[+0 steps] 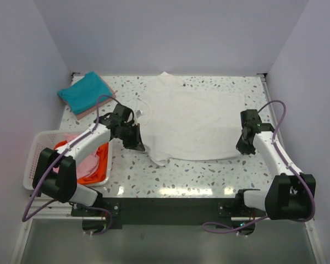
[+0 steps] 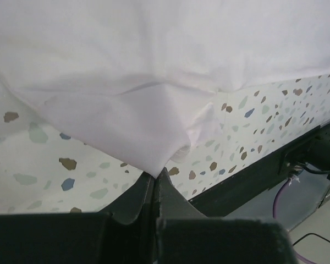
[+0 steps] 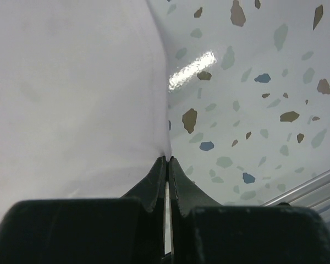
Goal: Fold and stack the t-shirts
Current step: Fold the tshirt
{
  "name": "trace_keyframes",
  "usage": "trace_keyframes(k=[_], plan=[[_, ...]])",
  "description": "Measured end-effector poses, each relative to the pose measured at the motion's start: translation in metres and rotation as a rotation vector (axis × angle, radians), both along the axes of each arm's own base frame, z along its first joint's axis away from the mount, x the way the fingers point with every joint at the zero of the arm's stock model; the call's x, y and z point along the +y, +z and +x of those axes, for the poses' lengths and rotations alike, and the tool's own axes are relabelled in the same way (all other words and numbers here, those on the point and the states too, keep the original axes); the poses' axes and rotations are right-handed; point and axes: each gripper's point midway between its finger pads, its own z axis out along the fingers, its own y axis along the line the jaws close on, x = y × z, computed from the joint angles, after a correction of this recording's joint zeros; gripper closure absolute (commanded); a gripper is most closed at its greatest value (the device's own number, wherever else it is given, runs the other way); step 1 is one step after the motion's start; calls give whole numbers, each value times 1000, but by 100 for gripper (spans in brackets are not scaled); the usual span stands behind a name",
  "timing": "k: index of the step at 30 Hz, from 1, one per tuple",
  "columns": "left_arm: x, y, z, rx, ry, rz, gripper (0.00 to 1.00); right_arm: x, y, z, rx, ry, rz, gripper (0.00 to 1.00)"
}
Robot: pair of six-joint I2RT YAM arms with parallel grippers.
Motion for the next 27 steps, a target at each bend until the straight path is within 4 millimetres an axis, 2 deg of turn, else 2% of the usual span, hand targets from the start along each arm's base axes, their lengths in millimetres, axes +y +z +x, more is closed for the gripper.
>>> trace_keyframes(k=[8,18,22,27], plan=[[-20,9,50,-49,3,-12,100,-1,9,30,-3,36,-11,100],[-51,39,140,-173,20,-57,100,-3,4,64,15,33,-13,100],[-50,43,164,-195,43,-64,100,-4,5,83,13,27,-13,100],[-34,47,190,-218,101,-72,100,-4,5,108,6,26,-13,100]])
